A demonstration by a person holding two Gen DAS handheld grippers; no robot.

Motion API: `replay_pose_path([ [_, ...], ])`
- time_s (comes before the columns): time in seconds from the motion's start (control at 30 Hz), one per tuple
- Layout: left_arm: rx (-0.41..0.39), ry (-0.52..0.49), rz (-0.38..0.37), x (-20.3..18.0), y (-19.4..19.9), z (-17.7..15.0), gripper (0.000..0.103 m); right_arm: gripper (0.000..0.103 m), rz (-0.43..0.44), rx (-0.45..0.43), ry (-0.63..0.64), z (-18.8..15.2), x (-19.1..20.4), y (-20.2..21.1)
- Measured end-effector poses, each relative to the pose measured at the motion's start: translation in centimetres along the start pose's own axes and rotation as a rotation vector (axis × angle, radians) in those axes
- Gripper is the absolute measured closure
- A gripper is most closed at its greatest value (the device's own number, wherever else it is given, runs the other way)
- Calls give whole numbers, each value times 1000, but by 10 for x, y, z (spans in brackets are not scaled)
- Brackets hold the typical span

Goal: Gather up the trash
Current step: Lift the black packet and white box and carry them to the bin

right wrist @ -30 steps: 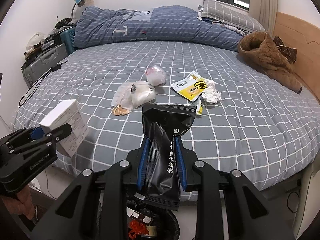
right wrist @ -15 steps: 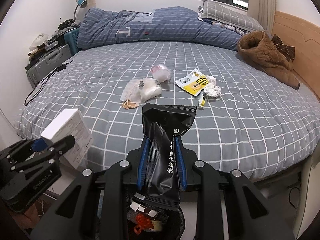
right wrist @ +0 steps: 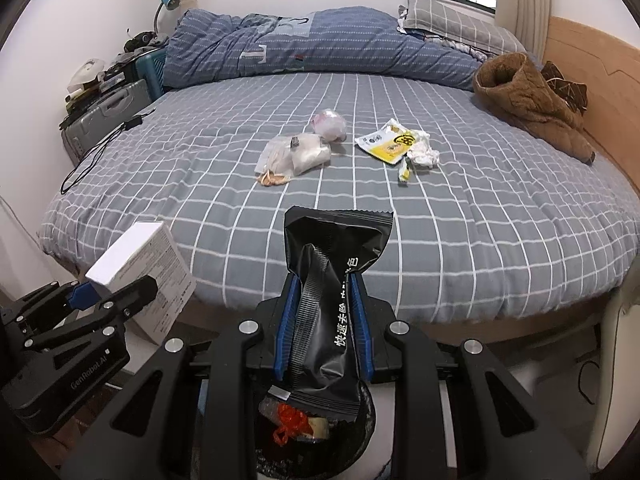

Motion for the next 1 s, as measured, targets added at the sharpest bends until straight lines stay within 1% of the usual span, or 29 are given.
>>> replay_pose_path([
  [0.17,19,31,8,4,17,-8,64,77,15,7,-8,-6,7,18],
  [0.3,23,32,12,4,31,-11,64,77,28,26,-14,-14,14,32],
  [0.53,62,31,14,0,35,-32,64,77,30,67,-16,-37,19,45],
  [0.6,74,31,16,2,33,-41,64,77,32,82,-27,-46,20,43],
  [0.7,100,28,15,3,25,-59,64,77,18,98,-8,-61,19,35],
  [0.83,145,24,9,5,9,-85,64,77,15,147,-9,-89,17,16],
  [1.0,197,38,4,9,-17,-107,64,77,24,218,-7,-120,15,-6],
])
Point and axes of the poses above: each gripper's, at about its wrist camera, not at the fingertips, and y roughly against the way its jaws point, x to its left, z to its top, the point moved 10 cm from there along -y, roughly the way its jaws point, and after that the axes turned 14 degrees about -x, right-handed, at the moved point
